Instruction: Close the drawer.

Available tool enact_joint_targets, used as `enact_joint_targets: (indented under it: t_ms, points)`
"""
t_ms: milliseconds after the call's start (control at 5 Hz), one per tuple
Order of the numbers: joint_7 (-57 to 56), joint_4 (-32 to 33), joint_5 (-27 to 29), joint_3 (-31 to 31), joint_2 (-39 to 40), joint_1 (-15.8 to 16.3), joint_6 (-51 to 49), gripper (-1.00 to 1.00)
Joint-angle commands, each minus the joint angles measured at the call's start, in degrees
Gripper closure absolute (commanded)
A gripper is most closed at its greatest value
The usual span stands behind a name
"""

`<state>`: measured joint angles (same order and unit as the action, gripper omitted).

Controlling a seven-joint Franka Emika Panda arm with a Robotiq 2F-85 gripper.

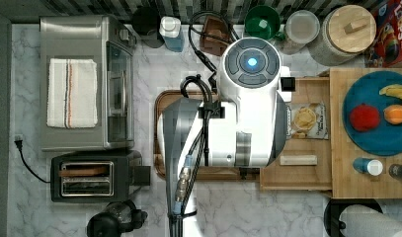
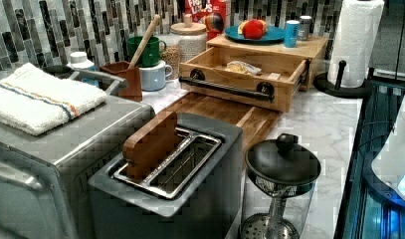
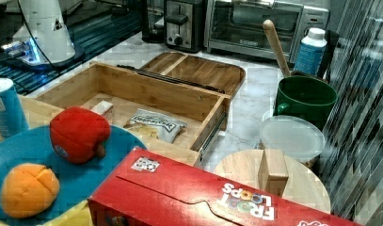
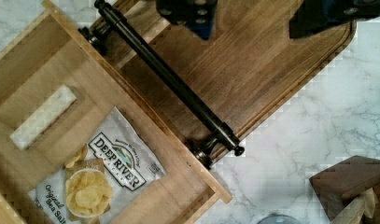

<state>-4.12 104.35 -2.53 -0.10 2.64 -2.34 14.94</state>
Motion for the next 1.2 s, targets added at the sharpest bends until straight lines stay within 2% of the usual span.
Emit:
enact_joint_targets:
  t_ms: [200,600,800,1200]
  points:
    - [-0.8,0.0,-0.1,0.1,0.1,-0.1,0.2,1.0]
    - [-0.8,0.0,-0.1,0.5,0.1,-0.5,0.2,1.0]
    - [-10.0,0.9,1.6,1.0,-0.3,-0.5,-0.2,-1.0]
    - [-28.1,5.9,-0.7,3.4,-2.0,1.2,4.6,-1.0]
